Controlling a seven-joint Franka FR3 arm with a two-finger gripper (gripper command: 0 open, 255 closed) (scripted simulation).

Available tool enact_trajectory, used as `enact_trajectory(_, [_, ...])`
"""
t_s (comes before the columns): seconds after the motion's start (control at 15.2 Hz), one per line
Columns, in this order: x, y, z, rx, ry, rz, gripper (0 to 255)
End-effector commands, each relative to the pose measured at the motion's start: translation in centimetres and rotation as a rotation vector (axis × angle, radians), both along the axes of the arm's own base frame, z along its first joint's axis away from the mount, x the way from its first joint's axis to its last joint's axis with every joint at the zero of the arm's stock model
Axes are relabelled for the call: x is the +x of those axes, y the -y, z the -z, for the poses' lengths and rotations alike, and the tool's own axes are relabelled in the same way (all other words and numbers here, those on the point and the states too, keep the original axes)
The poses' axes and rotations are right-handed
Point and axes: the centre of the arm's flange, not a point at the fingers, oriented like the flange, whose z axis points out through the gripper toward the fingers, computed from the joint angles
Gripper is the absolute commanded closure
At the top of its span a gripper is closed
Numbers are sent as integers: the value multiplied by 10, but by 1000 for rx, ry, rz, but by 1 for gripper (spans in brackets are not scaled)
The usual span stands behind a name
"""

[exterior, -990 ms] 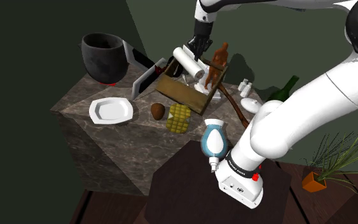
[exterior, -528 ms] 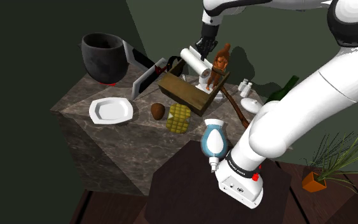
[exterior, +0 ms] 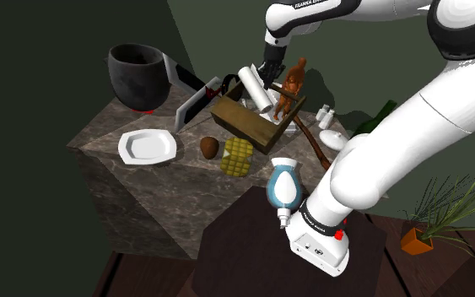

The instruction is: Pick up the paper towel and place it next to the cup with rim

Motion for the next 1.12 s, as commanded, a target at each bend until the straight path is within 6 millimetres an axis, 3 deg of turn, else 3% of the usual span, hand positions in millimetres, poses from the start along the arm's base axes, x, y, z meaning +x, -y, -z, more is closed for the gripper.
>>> enact_trajectory(0.0, [0,1,10,0,0,0,255])
enact_trajectory(1.06, [0,1,95,0,0,0,255])
